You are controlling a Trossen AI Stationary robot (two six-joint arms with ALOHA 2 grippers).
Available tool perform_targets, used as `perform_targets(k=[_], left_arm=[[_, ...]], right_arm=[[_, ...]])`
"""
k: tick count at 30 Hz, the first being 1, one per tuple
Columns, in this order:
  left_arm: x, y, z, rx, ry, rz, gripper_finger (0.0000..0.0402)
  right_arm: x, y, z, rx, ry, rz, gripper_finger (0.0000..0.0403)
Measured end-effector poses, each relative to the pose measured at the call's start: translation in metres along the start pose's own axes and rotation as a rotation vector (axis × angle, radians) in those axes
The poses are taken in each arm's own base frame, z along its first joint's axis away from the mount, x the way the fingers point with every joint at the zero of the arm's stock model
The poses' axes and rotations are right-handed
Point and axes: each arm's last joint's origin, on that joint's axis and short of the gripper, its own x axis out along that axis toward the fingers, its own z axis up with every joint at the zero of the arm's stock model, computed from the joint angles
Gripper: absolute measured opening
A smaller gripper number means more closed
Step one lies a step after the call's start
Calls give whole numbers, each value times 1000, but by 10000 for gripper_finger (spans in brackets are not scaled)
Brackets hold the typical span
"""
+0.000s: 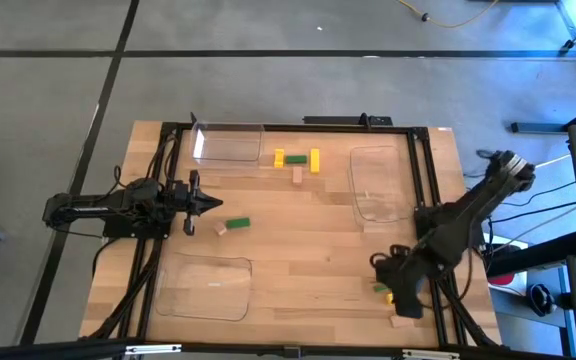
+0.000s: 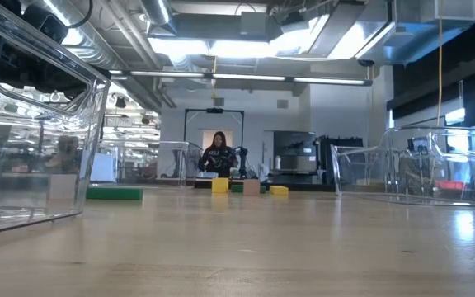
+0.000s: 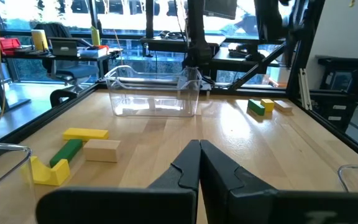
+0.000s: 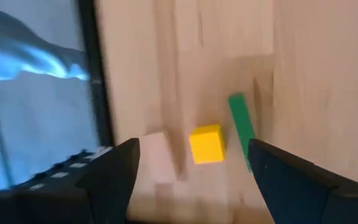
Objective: Sort & place blocks by color
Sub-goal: Put the bottom right green block into the top right transparent bin
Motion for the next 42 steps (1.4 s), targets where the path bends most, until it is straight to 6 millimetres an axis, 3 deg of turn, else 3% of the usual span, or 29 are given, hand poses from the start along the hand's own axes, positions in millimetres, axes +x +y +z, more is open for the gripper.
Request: perform_targets(k=[4,10,17,25,30,38,42], left_arm=[[0,0,0,0,0,0,0],[0,0,0,0,0,0,0],[0,0,0,0,0,0,0],[0,0,0,0,0,0,0],[0,0,0,0,0,0,0],[0,0,0,0,0,0,0],[0,0,0,0,0,0,0]], right_arm=[[39,-6,-3,36,32,-53,303],[71,-13,-2,15,73,-174,303],[93,-18,1,16,56,-296,303],[102,-19,1,13,66,-335,297],[104,-19,2,11,67,-333,232],[100,-21,1,-54,78,-333,57],[84,-25,5,-55,65,-316,59]])
